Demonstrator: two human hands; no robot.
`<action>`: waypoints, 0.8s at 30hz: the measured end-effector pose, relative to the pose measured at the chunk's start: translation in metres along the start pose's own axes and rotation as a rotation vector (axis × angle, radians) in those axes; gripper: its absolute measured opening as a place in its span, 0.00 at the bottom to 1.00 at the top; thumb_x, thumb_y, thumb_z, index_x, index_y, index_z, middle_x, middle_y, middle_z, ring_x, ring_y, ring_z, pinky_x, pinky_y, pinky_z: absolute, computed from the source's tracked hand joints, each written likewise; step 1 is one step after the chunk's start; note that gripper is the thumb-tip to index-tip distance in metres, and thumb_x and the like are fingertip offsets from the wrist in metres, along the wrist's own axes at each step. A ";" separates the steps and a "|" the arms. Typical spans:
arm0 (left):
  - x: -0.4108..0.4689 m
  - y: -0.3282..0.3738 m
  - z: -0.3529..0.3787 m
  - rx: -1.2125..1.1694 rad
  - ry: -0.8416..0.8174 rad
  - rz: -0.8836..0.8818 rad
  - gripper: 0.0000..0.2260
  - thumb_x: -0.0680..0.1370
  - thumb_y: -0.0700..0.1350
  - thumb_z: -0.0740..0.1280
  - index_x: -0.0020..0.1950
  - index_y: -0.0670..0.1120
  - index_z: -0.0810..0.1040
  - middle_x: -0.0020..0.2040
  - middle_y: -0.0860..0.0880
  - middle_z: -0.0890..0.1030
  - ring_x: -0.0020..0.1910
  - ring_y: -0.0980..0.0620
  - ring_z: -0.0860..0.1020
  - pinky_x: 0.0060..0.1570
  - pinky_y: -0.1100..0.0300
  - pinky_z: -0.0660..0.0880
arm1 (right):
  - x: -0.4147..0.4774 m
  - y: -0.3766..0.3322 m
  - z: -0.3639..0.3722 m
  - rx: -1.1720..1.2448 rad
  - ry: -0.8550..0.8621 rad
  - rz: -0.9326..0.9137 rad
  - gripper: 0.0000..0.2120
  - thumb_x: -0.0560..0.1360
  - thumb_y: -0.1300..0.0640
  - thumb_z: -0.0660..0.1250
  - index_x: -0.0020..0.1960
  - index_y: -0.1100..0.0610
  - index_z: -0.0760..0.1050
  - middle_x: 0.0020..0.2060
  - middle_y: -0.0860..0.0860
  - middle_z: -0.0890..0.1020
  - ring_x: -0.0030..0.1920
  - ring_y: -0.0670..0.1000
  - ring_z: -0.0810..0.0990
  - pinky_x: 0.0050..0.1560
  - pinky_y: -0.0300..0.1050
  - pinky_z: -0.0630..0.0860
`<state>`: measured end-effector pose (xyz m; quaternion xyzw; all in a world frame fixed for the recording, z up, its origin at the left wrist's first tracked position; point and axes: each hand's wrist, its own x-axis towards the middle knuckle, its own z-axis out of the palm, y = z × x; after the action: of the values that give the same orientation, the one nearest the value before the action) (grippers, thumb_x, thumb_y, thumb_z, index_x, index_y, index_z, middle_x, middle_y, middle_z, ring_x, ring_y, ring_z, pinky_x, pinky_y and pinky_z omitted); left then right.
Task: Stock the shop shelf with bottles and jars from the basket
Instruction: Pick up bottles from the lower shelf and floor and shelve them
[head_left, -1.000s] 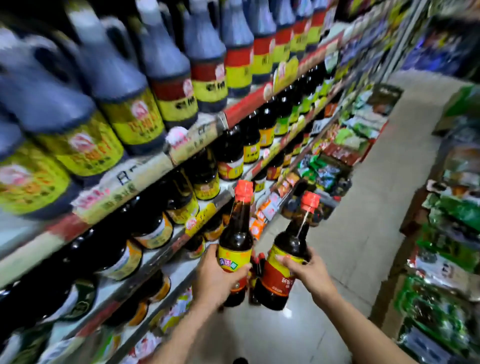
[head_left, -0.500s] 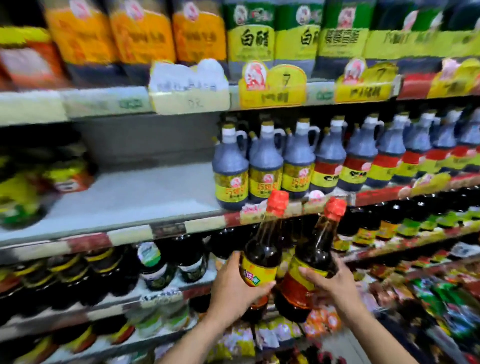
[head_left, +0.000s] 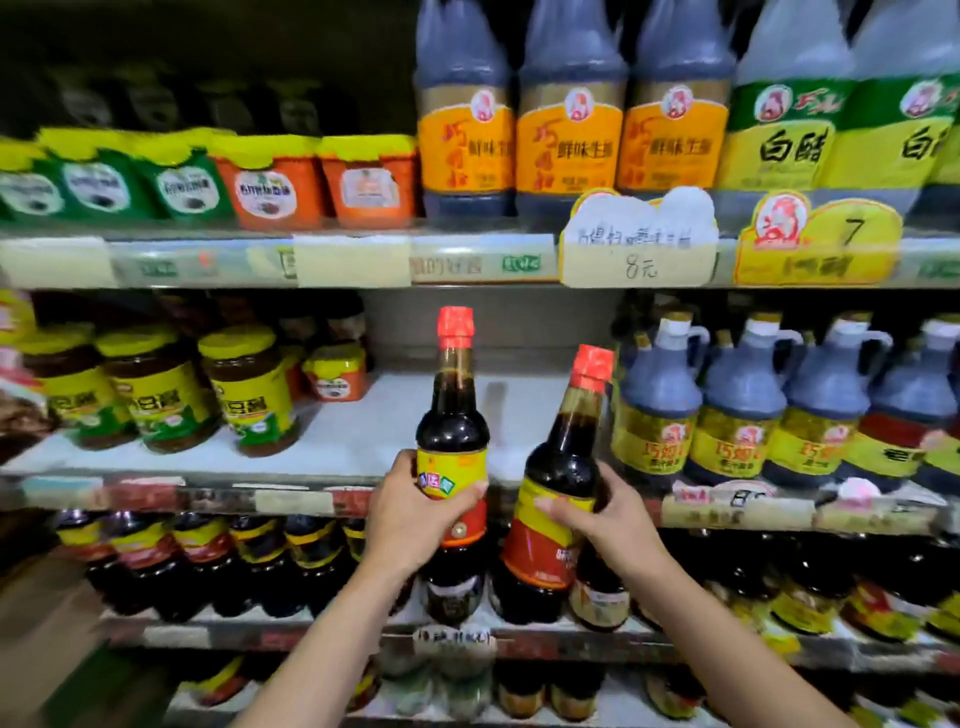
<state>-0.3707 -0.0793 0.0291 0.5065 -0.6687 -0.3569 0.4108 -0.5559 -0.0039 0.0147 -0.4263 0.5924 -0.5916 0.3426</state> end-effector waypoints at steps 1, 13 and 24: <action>0.013 -0.002 -0.008 0.011 0.017 -0.008 0.21 0.61 0.55 0.77 0.46 0.49 0.73 0.42 0.50 0.81 0.44 0.47 0.80 0.46 0.53 0.76 | 0.010 -0.003 0.011 0.014 0.009 0.001 0.22 0.55 0.55 0.78 0.48 0.52 0.76 0.44 0.51 0.84 0.43 0.45 0.83 0.46 0.42 0.80; 0.120 -0.028 -0.048 -0.065 0.027 0.000 0.22 0.61 0.53 0.77 0.47 0.52 0.71 0.47 0.49 0.82 0.48 0.47 0.80 0.51 0.51 0.77 | 0.101 -0.040 0.086 0.040 0.084 -0.030 0.16 0.64 0.63 0.75 0.48 0.52 0.73 0.45 0.52 0.82 0.44 0.49 0.81 0.45 0.45 0.77; 0.143 -0.041 -0.032 -0.095 0.051 0.037 0.24 0.61 0.50 0.79 0.50 0.51 0.69 0.45 0.52 0.77 0.45 0.52 0.76 0.45 0.59 0.69 | 0.139 -0.024 0.083 -0.296 0.085 -0.096 0.32 0.50 0.40 0.77 0.51 0.41 0.72 0.52 0.49 0.82 0.54 0.51 0.80 0.56 0.56 0.77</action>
<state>-0.3471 -0.2297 0.0322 0.4829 -0.6495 -0.3676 0.4580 -0.5335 -0.1627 0.0469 -0.4747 0.6660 -0.5309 0.2219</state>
